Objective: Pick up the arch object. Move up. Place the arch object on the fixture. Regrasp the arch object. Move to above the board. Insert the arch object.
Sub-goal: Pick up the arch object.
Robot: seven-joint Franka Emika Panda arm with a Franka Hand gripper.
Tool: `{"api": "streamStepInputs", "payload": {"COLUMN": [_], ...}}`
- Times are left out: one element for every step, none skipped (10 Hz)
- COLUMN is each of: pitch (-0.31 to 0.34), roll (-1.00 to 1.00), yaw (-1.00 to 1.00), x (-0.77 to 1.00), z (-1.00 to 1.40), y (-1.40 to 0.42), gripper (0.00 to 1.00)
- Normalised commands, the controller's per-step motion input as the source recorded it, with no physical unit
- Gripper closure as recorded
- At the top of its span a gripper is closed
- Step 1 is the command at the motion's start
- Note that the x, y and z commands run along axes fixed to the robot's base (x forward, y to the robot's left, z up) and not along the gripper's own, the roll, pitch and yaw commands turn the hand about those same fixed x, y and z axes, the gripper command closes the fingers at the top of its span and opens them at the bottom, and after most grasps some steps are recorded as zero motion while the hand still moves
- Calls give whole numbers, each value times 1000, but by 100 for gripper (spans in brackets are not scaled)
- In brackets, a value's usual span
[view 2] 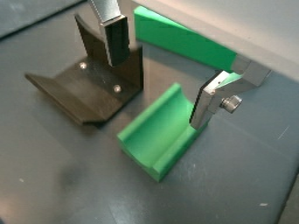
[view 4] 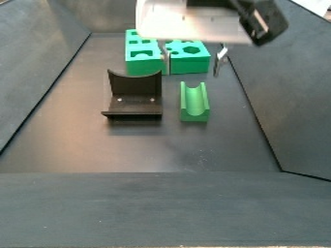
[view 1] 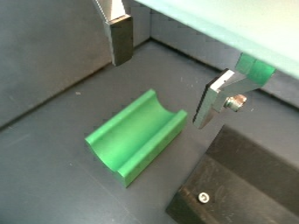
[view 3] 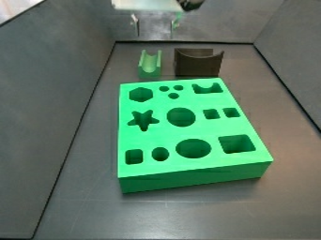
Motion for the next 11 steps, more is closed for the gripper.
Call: {"api": "streamStepInputs", "payload": {"pitch": [0, 0, -19, -67, -94, -49, -29, -43, 0, -1, -59], "roll": [-191, -210, -229, -267, -313, -371, -384, -281, -240, -201, -197], "yaw": [0, 0, 0, 0, 0, 0, 0, 0, 0, 0, 0], "x": [-14, -6, 0, 0, 0, 0, 0, 0, 0, 0, -14], "z": [-766, -726, -680, -609, -526, -423, -400, -291, -269, -220, -177], "y": [0, 0, 0, 23, 149, 286, 303, 131, 43, 29, 34], "gripper": [0, 0, 0, 0, 0, 0, 0, 0, 0, 0, 0]}}
